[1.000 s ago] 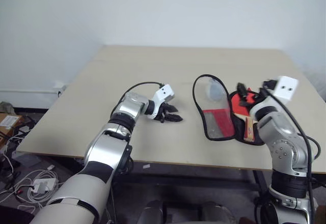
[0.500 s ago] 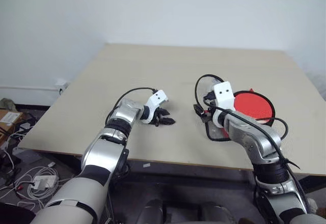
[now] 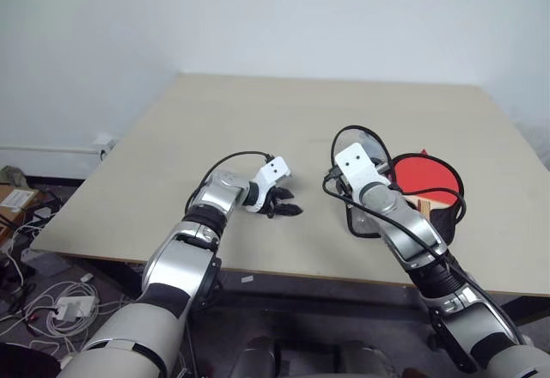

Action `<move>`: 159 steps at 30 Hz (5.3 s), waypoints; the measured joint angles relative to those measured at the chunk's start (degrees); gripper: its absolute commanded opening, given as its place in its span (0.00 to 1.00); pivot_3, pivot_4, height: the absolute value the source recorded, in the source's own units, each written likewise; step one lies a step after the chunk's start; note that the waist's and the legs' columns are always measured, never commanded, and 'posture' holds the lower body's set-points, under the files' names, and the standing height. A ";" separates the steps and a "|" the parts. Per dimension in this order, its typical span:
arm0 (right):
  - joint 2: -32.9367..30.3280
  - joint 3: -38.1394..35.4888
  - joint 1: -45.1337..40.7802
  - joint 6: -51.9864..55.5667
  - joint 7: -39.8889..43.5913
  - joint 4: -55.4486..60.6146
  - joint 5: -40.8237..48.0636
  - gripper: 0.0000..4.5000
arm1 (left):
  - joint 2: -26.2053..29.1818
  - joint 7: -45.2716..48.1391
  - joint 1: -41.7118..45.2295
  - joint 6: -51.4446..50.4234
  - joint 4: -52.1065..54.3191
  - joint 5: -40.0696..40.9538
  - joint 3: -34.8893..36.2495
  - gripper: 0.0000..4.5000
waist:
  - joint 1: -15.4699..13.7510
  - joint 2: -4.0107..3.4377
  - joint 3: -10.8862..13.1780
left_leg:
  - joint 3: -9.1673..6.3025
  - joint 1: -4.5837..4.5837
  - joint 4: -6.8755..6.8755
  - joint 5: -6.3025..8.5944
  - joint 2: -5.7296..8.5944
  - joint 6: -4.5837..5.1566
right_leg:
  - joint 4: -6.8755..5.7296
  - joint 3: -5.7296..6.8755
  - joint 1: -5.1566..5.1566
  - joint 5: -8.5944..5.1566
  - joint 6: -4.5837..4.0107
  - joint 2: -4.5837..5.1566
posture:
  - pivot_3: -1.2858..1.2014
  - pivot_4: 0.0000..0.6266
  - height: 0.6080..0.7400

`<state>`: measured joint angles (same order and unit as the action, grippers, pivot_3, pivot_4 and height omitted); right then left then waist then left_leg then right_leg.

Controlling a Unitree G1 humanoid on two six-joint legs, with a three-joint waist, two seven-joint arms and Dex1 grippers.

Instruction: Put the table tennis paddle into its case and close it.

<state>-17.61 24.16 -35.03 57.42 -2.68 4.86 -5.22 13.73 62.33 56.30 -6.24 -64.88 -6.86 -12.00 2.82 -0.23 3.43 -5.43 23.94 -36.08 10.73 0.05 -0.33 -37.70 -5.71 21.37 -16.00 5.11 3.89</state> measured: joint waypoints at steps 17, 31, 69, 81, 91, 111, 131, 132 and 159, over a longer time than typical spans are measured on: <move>4.46 -3.34 -0.04 4.71 5.91 -0.11 -1.57 1.00 | -0.11 -0.42 0.02 1.25 0.03 -1.40 -0.68 0.62 | 0.01 0.01 -0.02 | -0.05 -0.04 -0.02 -0.01 0.01 -0.01 | -0.03 0.05 -0.07 0.01 -0.01 0.01 | 0.52 0.00 1.00; 5.29 -3.48 0.08 3.96 6.76 -5.13 -3.34 0.38 | -0.13 -0.60 0.02 0.93 0.08 -1.39 -0.64 0.62 | 0.06 0.00 -0.02 | -0.07 -0.06 -0.02 -0.01 0.02 -0.02 | -0.06 0.07 -0.08 0.04 -0.06 0.01 | 0.52 0.00 1.00; 7.73 -46.12 6.35 7.91 -4.85 2.34 -5.95 1.00 | -0.57 4.50 -1.52 0.14 3.58 -1.26 -0.92 0.62 | 0.15 -0.04 -0.03 | -0.03 -0.11 0.05 -0.03 0.04 -0.02 | -0.08 0.05 -0.08 0.09 -0.15 0.05 | 0.52 0.00 1.00; 5.31 -31.18 7.63 -3.69 -13.85 2.30 -17.28 1.00 | -0.90 4.50 -2.13 0.01 4.63 -1.18 -0.93 0.62 | 0.10 -0.06 -0.03 | 0.01 -0.11 0.04 -0.03 0.06 -0.02 | -0.08 -0.01 -0.10 0.09 -0.16 0.06 | 0.52 0.00 1.00; 15.33 -35.44 5.69 5.08 -4.38 1.40 -4.86 1.00 | -0.67 7.16 -3.30 -1.74 7.26 -0.82 -0.97 0.62 | 0.17 -0.06 -0.03 | -0.03 -0.14 0.06 -0.03 0.04 -0.02 | -0.10 0.01 -0.11 0.11 -0.17 0.04 | 0.52 0.00 1.00; 11.30 -29.63 4.75 4.46 -2.57 -9.24 -2.85 0.72 | -0.11 7.35 -4.02 -2.53 10.49 -0.07 -1.01 0.62 | 0.17 -0.03 -0.05 | -0.04 -0.16 0.06 -0.03 0.04 -0.02 | -0.09 0.03 -0.12 0.10 -0.17 0.04 | 0.52 0.00 1.00; 9.56 -31.84 5.14 1.49 -1.03 -12.11 0.44 0.00 | 0.22 8.17 -4.03 -3.88 12.61 1.14 -0.96 0.62 | 0.13 0.24 -0.21 | -0.12 -0.37 0.02 -0.03 0.04 -0.03 | -0.02 0.14 -0.43 0.08 -0.13 0.05 | 0.52 0.00 1.00; 8.88 -31.50 5.61 1.92 0.32 -11.06 0.90 0.00 | 0.40 8.17 -4.03 -3.90 12.61 1.14 -0.96 0.62 | 0.15 0.23 -0.20 | -0.12 -0.37 0.03 -0.03 0.04 -0.03 | -0.02 0.14 -0.41 0.04 -0.07 0.05 | 0.52 0.00 1.00; 3.34 -28.18 26.84 34.63 26.59 40.49 29.11 0.00 | 1.84 9.37 -3.40 -3.80 11.20 1.14 -0.90 0.62 | 0.08 0.35 -0.11 | -0.04 -0.08 0.07 -0.02 -0.08 -0.03 | -0.02 0.10 -0.05 -0.07 0.12 0.00 | 0.52 0.00 1.00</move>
<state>-14.26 -4.02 -8.20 92.05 23.91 45.35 23.89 15.57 71.69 52.90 -10.04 -53.68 -5.71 -12.90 2.90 0.11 3.32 -5.46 23.86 -36.01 10.71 -0.02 -0.36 -37.72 -5.61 21.32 -16.08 5.23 3.88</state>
